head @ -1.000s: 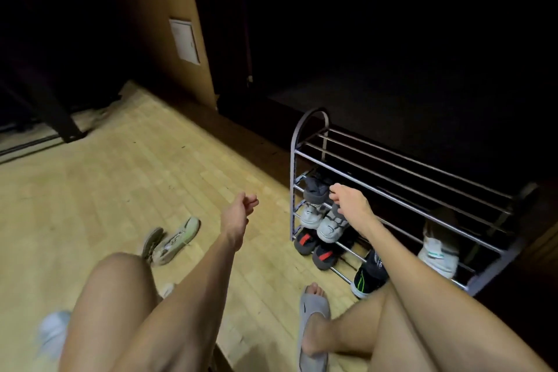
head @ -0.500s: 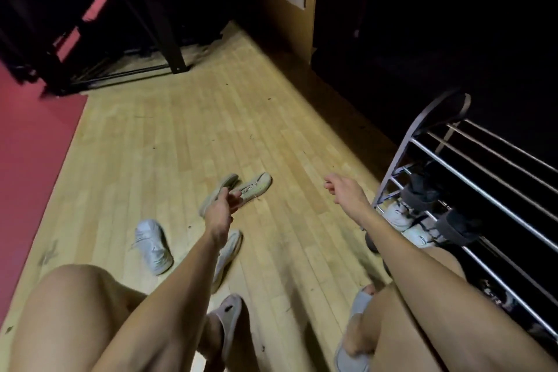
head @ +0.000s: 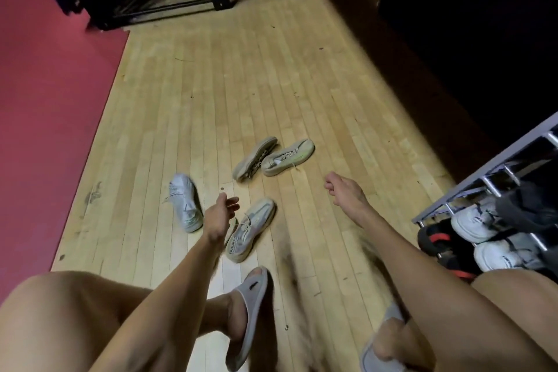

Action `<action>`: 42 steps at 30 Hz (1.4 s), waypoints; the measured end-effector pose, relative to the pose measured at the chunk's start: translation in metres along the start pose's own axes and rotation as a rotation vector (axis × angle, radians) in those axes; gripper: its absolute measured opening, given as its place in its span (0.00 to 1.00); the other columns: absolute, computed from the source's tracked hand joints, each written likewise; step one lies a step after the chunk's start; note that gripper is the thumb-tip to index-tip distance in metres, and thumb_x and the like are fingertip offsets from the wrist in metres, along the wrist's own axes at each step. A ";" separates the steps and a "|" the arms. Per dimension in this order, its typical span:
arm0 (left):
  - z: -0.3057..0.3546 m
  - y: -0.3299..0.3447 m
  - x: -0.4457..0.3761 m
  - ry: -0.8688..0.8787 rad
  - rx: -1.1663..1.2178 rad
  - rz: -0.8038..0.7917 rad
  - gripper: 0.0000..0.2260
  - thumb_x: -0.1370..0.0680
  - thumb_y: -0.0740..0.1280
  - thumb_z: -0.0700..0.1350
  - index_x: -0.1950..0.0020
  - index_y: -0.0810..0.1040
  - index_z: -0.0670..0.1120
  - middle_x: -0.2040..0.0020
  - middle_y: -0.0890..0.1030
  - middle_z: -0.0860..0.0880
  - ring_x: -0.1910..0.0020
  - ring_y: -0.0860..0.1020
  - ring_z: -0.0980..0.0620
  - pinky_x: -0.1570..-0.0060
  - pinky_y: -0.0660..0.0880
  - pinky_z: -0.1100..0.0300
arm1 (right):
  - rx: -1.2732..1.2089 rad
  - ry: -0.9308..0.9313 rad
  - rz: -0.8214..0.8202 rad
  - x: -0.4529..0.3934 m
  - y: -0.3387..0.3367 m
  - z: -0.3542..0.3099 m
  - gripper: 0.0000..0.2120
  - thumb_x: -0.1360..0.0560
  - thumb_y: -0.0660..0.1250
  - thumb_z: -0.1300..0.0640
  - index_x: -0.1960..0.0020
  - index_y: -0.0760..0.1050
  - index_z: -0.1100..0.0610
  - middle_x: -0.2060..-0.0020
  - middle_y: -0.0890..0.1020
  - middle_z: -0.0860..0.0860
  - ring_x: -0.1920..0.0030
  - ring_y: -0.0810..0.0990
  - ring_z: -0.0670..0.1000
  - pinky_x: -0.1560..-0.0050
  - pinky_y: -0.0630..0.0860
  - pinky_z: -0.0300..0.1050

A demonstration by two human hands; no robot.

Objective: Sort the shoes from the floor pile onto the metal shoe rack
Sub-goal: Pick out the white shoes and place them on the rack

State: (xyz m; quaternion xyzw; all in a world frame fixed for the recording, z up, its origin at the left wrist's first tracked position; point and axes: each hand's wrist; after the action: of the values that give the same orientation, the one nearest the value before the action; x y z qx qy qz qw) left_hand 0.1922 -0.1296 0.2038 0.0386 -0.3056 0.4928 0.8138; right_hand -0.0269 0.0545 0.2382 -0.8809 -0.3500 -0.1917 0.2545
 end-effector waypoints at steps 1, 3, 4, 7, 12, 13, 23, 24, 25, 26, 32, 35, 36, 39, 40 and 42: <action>-0.003 -0.005 -0.007 -0.008 -0.001 0.013 0.22 0.17 0.51 0.57 0.46 0.81 0.48 0.46 0.82 0.47 0.46 0.77 0.48 0.48 0.69 0.52 | 0.004 0.011 -0.007 -0.003 0.007 -0.003 0.28 0.26 0.55 0.36 0.37 0.77 0.53 0.43 0.81 0.48 0.40 0.77 0.51 0.33 0.71 0.56; -0.010 -0.014 -0.021 -0.022 -0.001 0.042 0.22 0.17 0.50 0.56 0.43 0.80 0.46 0.44 0.81 0.47 0.45 0.77 0.47 0.47 0.69 0.52 | 0.011 0.021 -0.026 -0.012 0.022 -0.007 0.28 0.27 0.55 0.36 0.38 0.78 0.52 0.43 0.81 0.47 0.41 0.77 0.51 0.34 0.72 0.56; -0.013 -0.018 -0.028 -0.026 0.000 0.059 0.22 0.17 0.50 0.55 0.42 0.80 0.45 0.44 0.81 0.46 0.45 0.76 0.47 0.47 0.68 0.53 | 0.014 0.022 -0.038 -0.018 0.030 -0.008 0.27 0.26 0.55 0.37 0.39 0.78 0.52 0.44 0.81 0.47 0.41 0.77 0.51 0.34 0.72 0.56; -0.023 -0.031 -0.050 -0.052 0.023 0.122 0.22 0.17 0.51 0.54 0.38 0.78 0.43 0.41 0.80 0.45 0.44 0.76 0.47 0.45 0.69 0.54 | 0.030 0.041 -0.067 -0.037 0.054 -0.009 0.25 0.26 0.55 0.37 0.42 0.78 0.51 0.44 0.81 0.48 0.41 0.77 0.52 0.34 0.72 0.56; -0.040 -0.048 -0.092 -0.216 0.242 0.105 0.25 0.18 0.51 0.59 0.30 0.72 0.46 0.35 0.74 0.48 0.35 0.71 0.47 0.35 0.66 0.49 | -0.020 0.113 -0.093 -0.075 0.093 -0.002 0.34 0.31 0.54 0.33 0.36 0.76 0.54 0.40 0.80 0.51 0.42 0.78 0.52 0.38 0.74 0.54; -0.045 -0.050 -0.101 -0.241 0.269 0.119 0.25 0.18 0.51 0.60 0.29 0.72 0.46 0.33 0.74 0.48 0.34 0.71 0.47 0.34 0.66 0.49 | -0.039 0.120 -0.099 -0.083 0.101 0.002 0.32 0.27 0.54 0.35 0.35 0.75 0.55 0.39 0.80 0.52 0.42 0.77 0.52 0.39 0.74 0.52; -0.099 -0.061 -0.180 -0.376 0.270 0.280 0.28 0.21 0.58 0.62 0.27 0.69 0.47 0.29 0.72 0.47 0.37 0.72 0.47 0.43 0.71 0.52 | -0.004 0.207 -0.216 -0.148 0.166 0.042 0.30 0.21 0.50 0.38 0.30 0.72 0.56 0.36 0.78 0.53 0.35 0.75 0.54 0.34 0.71 0.53; -0.102 -0.062 -0.185 -0.377 0.240 0.309 0.28 0.21 0.59 0.62 0.27 0.70 0.47 0.30 0.72 0.47 0.39 0.72 0.46 0.45 0.71 0.52 | 0.016 0.211 -0.223 -0.152 0.171 0.044 0.31 0.23 0.50 0.36 0.32 0.73 0.55 0.38 0.79 0.52 0.36 0.75 0.55 0.33 0.70 0.55; -0.107 -0.064 -0.192 -0.369 0.209 0.341 0.27 0.21 0.60 0.60 0.28 0.70 0.46 0.31 0.73 0.47 0.41 0.73 0.46 0.45 0.71 0.52 | 0.028 0.211 -0.230 -0.157 0.175 0.046 0.30 0.23 0.50 0.36 0.36 0.75 0.55 0.40 0.80 0.51 0.38 0.76 0.55 0.32 0.70 0.56; -0.110 -0.066 -0.197 -0.363 0.179 0.360 0.25 0.21 0.60 0.59 0.29 0.71 0.46 0.32 0.74 0.46 0.41 0.74 0.45 0.45 0.72 0.52 | 0.035 0.210 -0.236 -0.161 0.179 0.049 0.27 0.22 0.49 0.37 0.41 0.77 0.53 0.43 0.80 0.51 0.40 0.77 0.55 0.33 0.70 0.57; -0.115 -0.072 -0.224 -0.393 0.253 0.286 0.18 0.20 0.56 0.56 0.36 0.73 0.47 0.42 0.80 0.44 0.46 0.79 0.46 0.49 0.75 0.52 | 0.108 0.225 -0.256 -0.183 0.194 0.056 0.35 0.34 0.47 0.27 0.48 0.77 0.50 0.42 0.81 0.51 0.42 0.78 0.55 0.35 0.71 0.58; -0.118 -0.078 -0.242 -0.321 -0.001 0.299 0.20 0.19 0.52 0.56 0.37 0.73 0.44 0.42 0.80 0.39 0.50 0.80 0.43 0.55 0.77 0.51 | 0.131 0.229 -0.278 -0.189 0.198 0.063 0.40 0.38 0.46 0.25 0.42 0.77 0.49 0.43 0.81 0.47 0.42 0.77 0.54 0.34 0.70 0.57; -0.121 -0.080 -0.248 -0.295 -0.095 0.278 0.20 0.19 0.52 0.56 0.36 0.72 0.45 0.41 0.79 0.38 0.50 0.80 0.41 0.54 0.77 0.48 | 0.135 0.233 -0.287 -0.190 0.198 0.066 0.39 0.38 0.46 0.26 0.43 0.77 0.49 0.44 0.81 0.47 0.42 0.77 0.54 0.34 0.70 0.57; -0.118 -0.082 -0.258 -0.309 -0.193 0.230 0.20 0.17 0.52 0.55 0.31 0.68 0.44 0.41 0.78 0.38 0.52 0.81 0.39 0.60 0.79 0.47 | 0.150 0.243 -0.304 -0.192 0.197 0.073 0.41 0.36 0.45 0.26 0.40 0.77 0.49 0.41 0.81 0.47 0.40 0.76 0.53 0.33 0.69 0.57; -0.118 -0.082 -0.261 -0.327 -0.182 0.219 0.20 0.16 0.51 0.54 0.32 0.68 0.43 0.43 0.77 0.38 0.55 0.80 0.40 0.63 0.79 0.49 | 0.150 0.247 -0.305 -0.193 0.195 0.073 0.40 0.36 0.45 0.26 0.39 0.77 0.49 0.41 0.81 0.47 0.39 0.76 0.53 0.32 0.69 0.57; -0.121 -0.084 -0.264 -0.369 -0.203 0.178 0.22 0.16 0.49 0.56 0.34 0.68 0.40 0.45 0.77 0.37 0.58 0.80 0.41 0.65 0.79 0.50 | 0.145 0.258 -0.303 -0.195 0.192 0.074 0.38 0.36 0.45 0.27 0.41 0.77 0.46 0.45 0.81 0.45 0.39 0.76 0.53 0.32 0.69 0.57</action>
State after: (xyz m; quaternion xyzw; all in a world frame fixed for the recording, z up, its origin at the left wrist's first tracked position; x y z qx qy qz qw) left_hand 0.2303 -0.3336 -0.0152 0.0189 -0.4997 0.5137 0.6972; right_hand -0.0106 -0.1234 0.0183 -0.7658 -0.4557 -0.3133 0.3281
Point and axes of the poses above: each hand's wrist, its own x-axis away from the middle knuckle, its own y-axis out of the palm, z = x × y
